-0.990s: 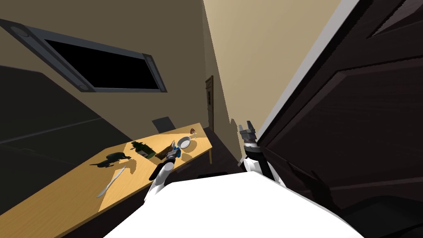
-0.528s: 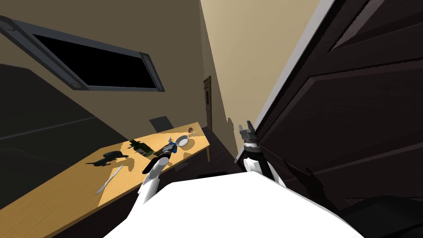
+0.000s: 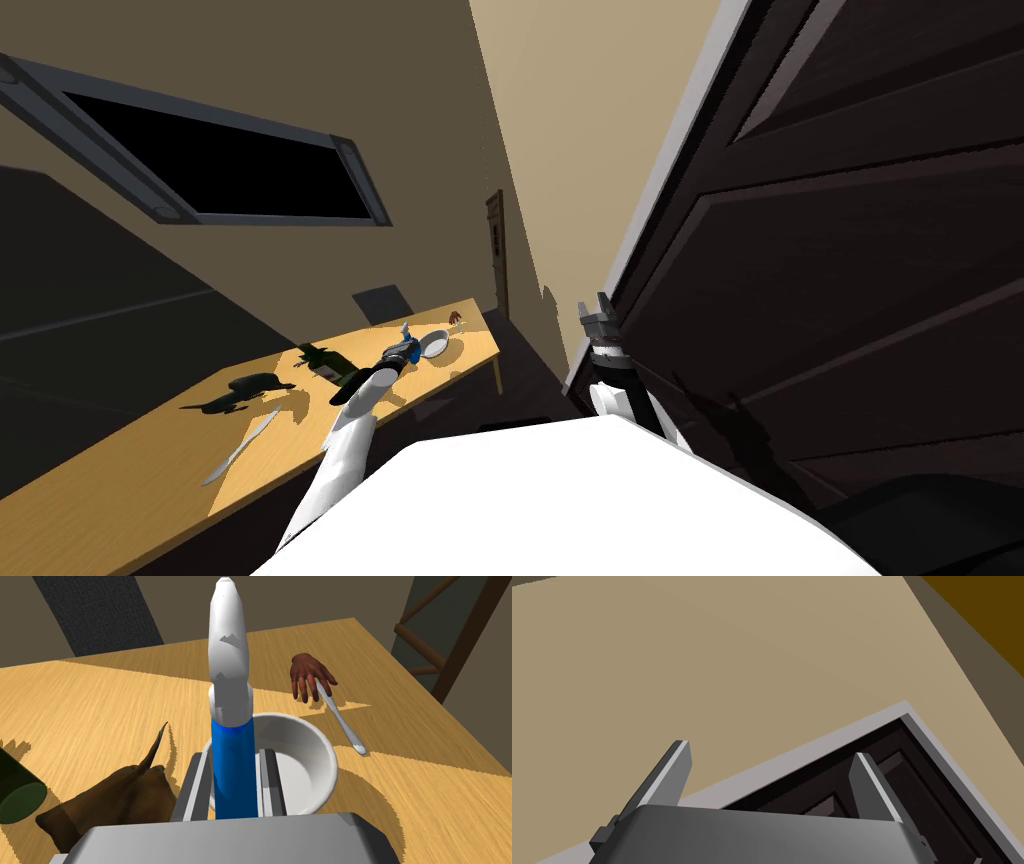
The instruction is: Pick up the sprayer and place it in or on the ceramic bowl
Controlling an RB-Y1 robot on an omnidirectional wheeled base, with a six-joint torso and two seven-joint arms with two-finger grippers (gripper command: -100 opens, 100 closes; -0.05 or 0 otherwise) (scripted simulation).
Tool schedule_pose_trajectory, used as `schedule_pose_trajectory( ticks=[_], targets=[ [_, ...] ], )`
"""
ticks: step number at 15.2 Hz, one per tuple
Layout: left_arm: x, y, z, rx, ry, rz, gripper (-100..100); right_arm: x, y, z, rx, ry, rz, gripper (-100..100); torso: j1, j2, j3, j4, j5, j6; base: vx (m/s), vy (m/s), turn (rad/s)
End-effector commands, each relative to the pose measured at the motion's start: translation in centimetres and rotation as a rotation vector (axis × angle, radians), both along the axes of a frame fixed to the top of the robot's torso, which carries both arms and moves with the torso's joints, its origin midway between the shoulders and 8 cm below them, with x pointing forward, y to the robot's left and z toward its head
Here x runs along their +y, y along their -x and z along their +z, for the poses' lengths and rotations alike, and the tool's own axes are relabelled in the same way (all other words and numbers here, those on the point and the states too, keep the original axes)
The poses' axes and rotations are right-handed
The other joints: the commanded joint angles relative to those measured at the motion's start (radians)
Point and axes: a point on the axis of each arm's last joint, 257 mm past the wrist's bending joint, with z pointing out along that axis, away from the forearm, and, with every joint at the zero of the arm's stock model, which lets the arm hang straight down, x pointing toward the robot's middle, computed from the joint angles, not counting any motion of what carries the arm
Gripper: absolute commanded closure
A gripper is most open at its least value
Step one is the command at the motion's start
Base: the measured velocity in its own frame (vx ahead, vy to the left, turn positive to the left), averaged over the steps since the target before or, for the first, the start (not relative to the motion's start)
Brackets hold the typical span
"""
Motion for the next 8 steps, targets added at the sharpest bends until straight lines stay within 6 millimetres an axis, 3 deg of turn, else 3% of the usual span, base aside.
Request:
schedule_pose_trajectory(
  ticks=[1, 5, 8],
  targets=[
    [0.7, -0.2, 0.3, 0.005, 0.018, 0.006, 100, 0.0, 0.0, 0.0, 0.0, 0.0, 0.0, 0, 0.0, 0.0, 0.0, 0.0, 0.0, 0.0, 0.086, -0.064, -0.032],
    [2.2, 0.0, 0.1, 0.024, 0.045, 0.025, 100, 0.0, 0.0, 0.0, 0.0, 0.0, 0.0, 0, 0.002, -0.004, -0.002, -0.001, 0.002, 0.0, 0.102, -0.063, -0.025],
    [3.8, 0.8, -0.6, 0.05, 0.071, 0.051, 100, 0.0, 0.0, 0.0, 0.0, 0.0, 0.0, 0, 0.005, -0.006, -0.004, -0.002, 0.003, -0.001, 0.153, -0.035, -0.009]
  ],
)
